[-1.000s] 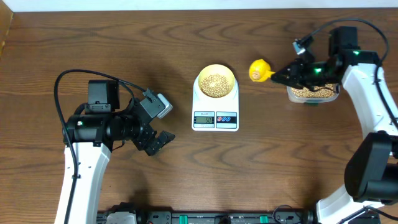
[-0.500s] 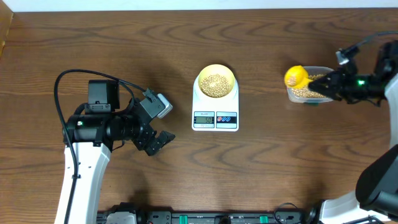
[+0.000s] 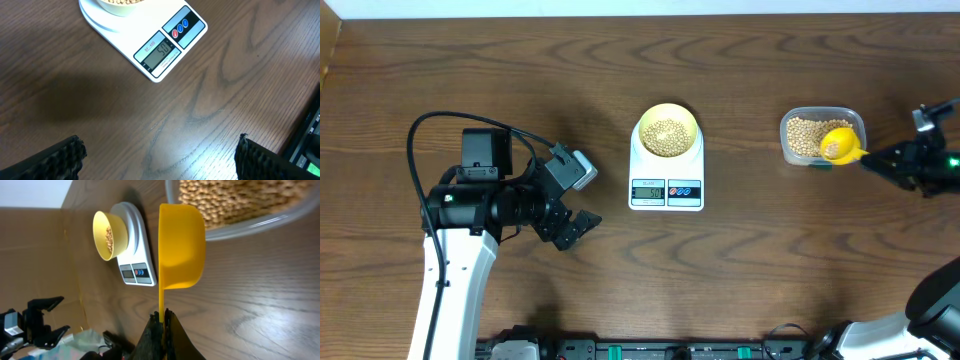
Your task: Scoop item into bowl and weigh 50g on scale
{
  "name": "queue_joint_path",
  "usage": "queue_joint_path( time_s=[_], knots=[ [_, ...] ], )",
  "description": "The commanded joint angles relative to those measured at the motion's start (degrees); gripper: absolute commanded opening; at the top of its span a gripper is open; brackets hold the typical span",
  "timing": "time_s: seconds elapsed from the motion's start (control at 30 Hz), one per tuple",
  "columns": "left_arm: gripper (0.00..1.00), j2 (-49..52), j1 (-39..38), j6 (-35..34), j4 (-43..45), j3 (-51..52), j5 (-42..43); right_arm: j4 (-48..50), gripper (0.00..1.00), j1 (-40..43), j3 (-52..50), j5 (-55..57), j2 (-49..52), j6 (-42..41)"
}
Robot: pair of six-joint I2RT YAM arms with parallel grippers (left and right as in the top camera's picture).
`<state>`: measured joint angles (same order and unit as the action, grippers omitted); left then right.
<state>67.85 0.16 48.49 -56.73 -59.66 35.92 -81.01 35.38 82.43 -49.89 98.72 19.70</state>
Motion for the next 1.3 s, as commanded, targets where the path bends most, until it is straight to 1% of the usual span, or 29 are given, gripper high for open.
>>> queue_joint_path(
  time_s=[0.0, 0.1, 0.23, 0.3, 0.43, 0.6, 0.7, 0.73, 0.8, 0.9, 1.07, 1.27],
  knots=[
    [0.98, 0.20, 0.20, 0.79, -0.20, -1.33, 0.94, -0.02, 0.01, 3.76, 0.70, 0.22, -1.31, 3.74],
    [0.98, 0.20, 0.20, 0.79, -0.20, -1.33, 0.94, 0.96, 0.02, 6.40, 0.70, 4.37, -1.31, 3.69],
    [0.98, 0.20, 0.20, 0.79, -0.20, -1.33, 0.94, 2.25, 0.02, 7.10, 0.70, 4.52, -1.31, 3.45],
    [0.98, 0.20, 0.20, 0.79, -0.20, -1.33, 0.94, 3.10, 0.02, 6.54, 0.70, 4.50, -1.31, 3.17],
    [0.98, 0.20, 0.20, 0.79, -0.20, -1.33, 0.94, 7.58, 0.02, 4.00, 0.70, 4.52, -1.31, -0.98],
    [0.98, 0.20, 0.20, 0.79, -0.20, -1.33, 0.94, 15.21, 0.01, -1.05, 0.70, 5.99, -1.31, -5.46],
    [0.98, 0.20, 0.20, 0.79, -0.20, -1.33, 0.94, 17.92, 0.02, -4.11, 0.70, 12.92, -1.31, -9.22],
    [0.98, 0.20, 0.20, 0.79, -0.20, -1.33, 0.94, 18.53, 0.02, -6.32, 0.70, 18.91, -1.31, -10.88],
    [0.98, 0.20, 0.20, 0.79, -0.20, -1.33, 0.94, 18.73, 0.02, -9.20, 0.70, 24.41, -1.31, -11.08],
    [0.98, 0.20, 0.20, 0.79, -0.20, -1.33, 0.94, 19.45, 0.02, -13.33, 0.70, 29.68, -1.31, -11.04],
    [0.98, 0.20, 0.20, 0.79, -0.20, -1.33, 0.94, 23.10, 0.02, -21.99, 0.70, 41.40, -1.31, -11.28],
    [0.98, 0.20, 0.20, 0.79, -0.20, -1.33, 0.94, 24.04, 0.01, -31.43, 0.72, 59.89, -1.31, -12.41]
  ],
)
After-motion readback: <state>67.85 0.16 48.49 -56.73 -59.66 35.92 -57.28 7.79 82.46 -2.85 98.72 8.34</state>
